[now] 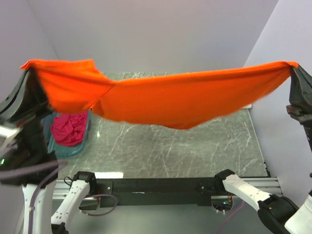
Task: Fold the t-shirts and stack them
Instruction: Flatten the tshirt out
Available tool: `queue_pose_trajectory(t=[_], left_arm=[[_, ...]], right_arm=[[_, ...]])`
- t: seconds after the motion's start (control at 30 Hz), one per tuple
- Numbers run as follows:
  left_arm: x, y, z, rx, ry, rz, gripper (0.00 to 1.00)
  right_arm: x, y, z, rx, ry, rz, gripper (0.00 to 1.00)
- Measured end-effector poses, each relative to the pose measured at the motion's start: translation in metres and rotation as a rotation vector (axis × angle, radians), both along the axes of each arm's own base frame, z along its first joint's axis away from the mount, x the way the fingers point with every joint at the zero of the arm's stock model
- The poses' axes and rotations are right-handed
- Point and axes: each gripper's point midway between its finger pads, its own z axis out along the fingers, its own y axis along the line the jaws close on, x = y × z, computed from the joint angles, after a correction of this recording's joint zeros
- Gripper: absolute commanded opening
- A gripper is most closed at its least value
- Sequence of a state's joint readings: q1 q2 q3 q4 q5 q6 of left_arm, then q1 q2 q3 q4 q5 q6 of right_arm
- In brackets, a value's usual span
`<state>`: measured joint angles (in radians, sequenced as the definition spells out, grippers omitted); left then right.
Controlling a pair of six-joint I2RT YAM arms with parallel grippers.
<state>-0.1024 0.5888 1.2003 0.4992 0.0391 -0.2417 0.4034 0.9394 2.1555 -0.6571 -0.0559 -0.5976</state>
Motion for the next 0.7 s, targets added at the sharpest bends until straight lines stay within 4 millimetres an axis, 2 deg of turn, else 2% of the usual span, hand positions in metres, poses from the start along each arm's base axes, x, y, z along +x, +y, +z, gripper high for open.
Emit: queue_pose_trajectory(t=[0.07, 0.17, 0.23, 0.3, 0.4, 0.47, 0.5, 0.57, 0.6, 0.7], left_arm=[[0.025, -0.003, -0.006, 0.008, 0.052, -0.001, 0.01], [0.088, -0.010, -0.027, 0.029, 0.182, 0.006, 0.00], [0.142, -0.014, -0.051, 0.047, 0.300, 0.016, 0.00], [0.191, -0.018, -0.079, 0.064, 0.405, 0.032, 0.00], [0.266, -0.025, -0.137, 0.094, 0.585, 0.037, 0.00], [0.316, -0.034, -0.195, 0.119, 0.726, 0.018, 0.00], [0.335, -0.039, -0.224, 0.132, 0.788, 0.007, 0.00], [0.372, -0.046, -0.305, 0.151, 0.957, -0.015, 0.00], [0.386, -0.049, -0.347, 0.160, 1.043, -0.024, 0.00], [0.411, -0.055, -0.470, 0.179, 1.305, -0.041, 0.00]], right_arm=[[0.009, -0.005, -0.006, 0.008, 0.012, -0.041, 0.00], [0.054, 0.002, -0.036, -0.023, 0.101, -0.106, 0.00], [0.101, 0.011, -0.071, -0.069, 0.197, -0.158, 0.00], [0.153, 0.010, -0.108, -0.112, 0.299, -0.228, 0.00], [0.221, -0.006, -0.160, -0.113, 0.441, -0.301, 0.00], [0.265, -0.011, -0.212, -0.106, 0.537, -0.314, 0.00], [0.281, -0.011, -0.249, -0.115, 0.605, -0.311, 0.00], [0.300, -0.007, -0.329, -0.133, 0.737, -0.285, 0.00], [0.304, -0.004, -0.361, -0.145, 0.795, -0.270, 0.00], [0.322, 0.006, -0.458, -0.184, 0.951, -0.222, 0.00]])
